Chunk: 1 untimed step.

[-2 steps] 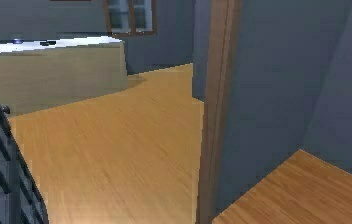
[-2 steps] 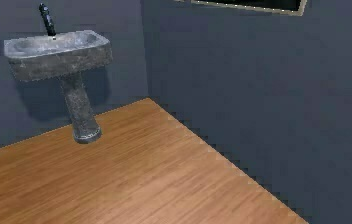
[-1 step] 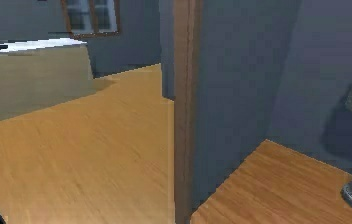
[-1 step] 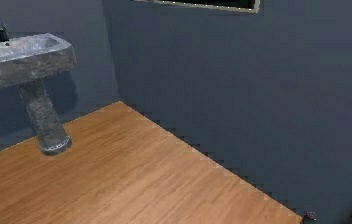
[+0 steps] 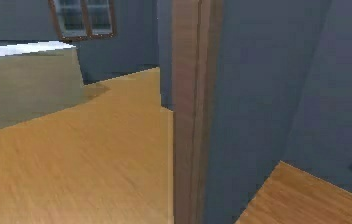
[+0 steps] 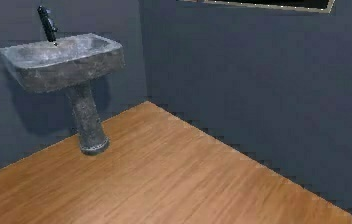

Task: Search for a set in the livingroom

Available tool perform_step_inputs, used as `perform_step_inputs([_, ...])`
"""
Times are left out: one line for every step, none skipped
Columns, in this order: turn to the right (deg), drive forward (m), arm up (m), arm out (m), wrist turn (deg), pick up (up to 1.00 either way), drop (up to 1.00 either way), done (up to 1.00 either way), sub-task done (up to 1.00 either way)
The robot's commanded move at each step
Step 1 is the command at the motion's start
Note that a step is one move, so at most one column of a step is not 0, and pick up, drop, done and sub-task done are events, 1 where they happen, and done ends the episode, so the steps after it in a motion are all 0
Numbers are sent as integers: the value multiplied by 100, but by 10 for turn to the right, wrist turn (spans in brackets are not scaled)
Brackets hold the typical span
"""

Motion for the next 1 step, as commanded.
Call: perform_step_inputs([-450, 0, 0, 0, 0, 0, 0, 0, 0])
